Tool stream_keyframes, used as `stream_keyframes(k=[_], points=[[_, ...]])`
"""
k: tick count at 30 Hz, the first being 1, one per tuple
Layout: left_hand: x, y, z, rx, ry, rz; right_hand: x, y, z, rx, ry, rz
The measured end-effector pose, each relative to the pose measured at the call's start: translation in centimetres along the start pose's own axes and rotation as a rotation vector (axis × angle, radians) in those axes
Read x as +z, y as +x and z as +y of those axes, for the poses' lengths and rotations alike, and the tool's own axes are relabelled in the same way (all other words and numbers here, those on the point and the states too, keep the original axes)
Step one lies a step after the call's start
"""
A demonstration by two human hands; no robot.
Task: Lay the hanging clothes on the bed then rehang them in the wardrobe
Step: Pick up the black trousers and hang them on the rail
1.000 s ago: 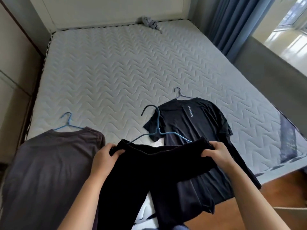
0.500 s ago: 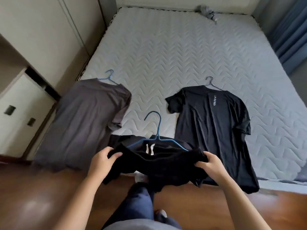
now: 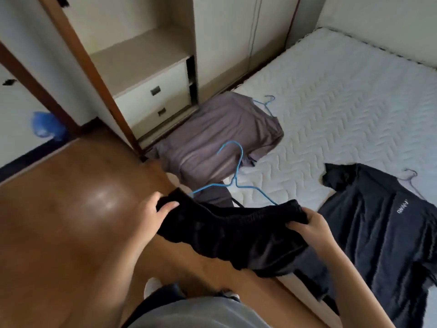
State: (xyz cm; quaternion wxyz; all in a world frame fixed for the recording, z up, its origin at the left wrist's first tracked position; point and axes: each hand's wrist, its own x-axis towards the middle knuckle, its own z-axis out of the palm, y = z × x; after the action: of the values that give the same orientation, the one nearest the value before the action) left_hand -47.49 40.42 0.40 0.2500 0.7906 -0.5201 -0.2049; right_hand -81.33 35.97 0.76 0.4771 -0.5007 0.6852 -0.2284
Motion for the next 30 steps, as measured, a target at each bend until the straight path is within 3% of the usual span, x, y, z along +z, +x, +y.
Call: stream_keyframes(k=[5, 14, 22, 30], points=[[-8.3, -0.8, -7.9, -0.126, -0.045, 0.122, 8.5, 1.5, -7.1, -0.128, -0.082, -0.115], [-22.0, -2.6, -26.1, -0.375, -0.144, 0.157, 30.5, 0.5, -19.7, -0.384, -0.302, -0.329], [-30.1, 4.2, -30.9, -0.405, -0.101, 0.313, 40.6, 3.5, -30.0, -0.518, -0.337, -0.378], [-33.8, 17.8, -30.1, -0.349, -0.136, 0.469, 45.2, 15.0, -41.0, -0.655, -0.359, -0.383]])
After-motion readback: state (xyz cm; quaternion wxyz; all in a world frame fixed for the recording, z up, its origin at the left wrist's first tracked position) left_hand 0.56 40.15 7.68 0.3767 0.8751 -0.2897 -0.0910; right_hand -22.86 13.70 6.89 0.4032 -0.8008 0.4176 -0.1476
